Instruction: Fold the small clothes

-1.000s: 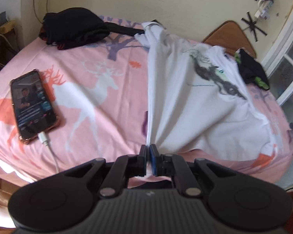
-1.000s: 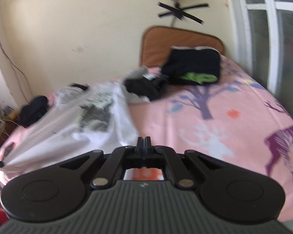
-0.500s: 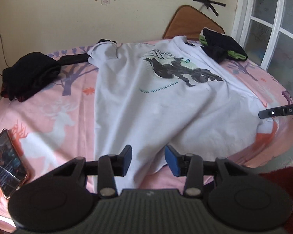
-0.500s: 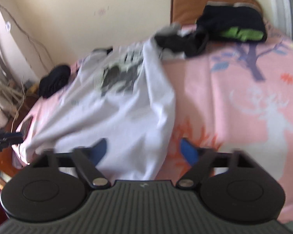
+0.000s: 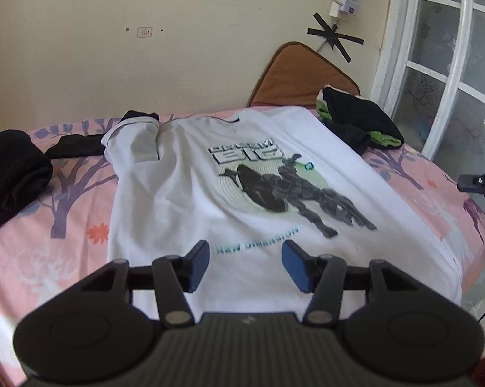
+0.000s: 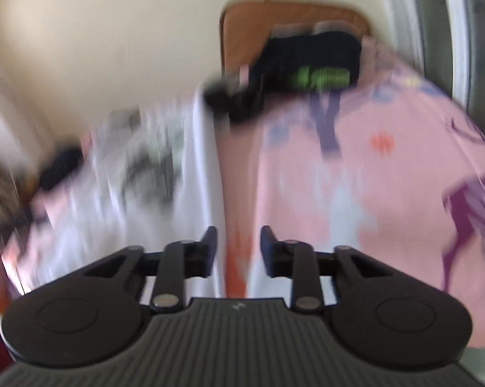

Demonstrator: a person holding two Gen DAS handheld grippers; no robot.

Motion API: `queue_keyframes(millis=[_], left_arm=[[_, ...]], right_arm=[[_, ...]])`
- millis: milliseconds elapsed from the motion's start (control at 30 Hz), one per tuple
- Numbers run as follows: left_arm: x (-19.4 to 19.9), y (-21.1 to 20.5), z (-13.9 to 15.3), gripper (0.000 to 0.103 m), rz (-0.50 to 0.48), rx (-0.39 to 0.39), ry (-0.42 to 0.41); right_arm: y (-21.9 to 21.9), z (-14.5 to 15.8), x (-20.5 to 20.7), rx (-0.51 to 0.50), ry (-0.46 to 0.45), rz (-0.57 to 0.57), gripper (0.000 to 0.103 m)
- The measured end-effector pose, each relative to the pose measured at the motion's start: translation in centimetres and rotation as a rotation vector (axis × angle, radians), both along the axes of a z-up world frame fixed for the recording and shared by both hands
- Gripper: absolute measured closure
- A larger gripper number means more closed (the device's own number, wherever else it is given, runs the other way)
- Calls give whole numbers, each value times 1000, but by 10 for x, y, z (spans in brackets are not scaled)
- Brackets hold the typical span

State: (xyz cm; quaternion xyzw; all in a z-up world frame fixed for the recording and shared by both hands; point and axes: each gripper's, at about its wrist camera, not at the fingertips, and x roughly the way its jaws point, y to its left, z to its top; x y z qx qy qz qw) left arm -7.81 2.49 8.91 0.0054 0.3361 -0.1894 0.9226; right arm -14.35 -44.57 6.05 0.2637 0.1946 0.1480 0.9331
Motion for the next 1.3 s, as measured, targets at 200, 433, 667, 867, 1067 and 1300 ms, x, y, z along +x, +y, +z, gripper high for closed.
queue_keyframes(millis=[200,433,667,867,1067,1300], left_arm=[[58,-14,-24,51,52,-93,9],[88,-19,-46,51,74,-65,75],[88,-19,-62,41,52,-50,43],[84,-26,-62,34,15,-18,13],[82,4,-44,34,25,-191,12],[82,37,-27,34,88,-289,-16]], right_arm=[[19,19,130,-52,-71,-93,24],[52,38,212,-246,-54,9,95],[-32,115,128,-23,-421,-192,95],[-81,99,151,11,-243,-325,95],[-20,142,159,6,-307,-205,95],[126,189,173,-164,-415,178,74]])
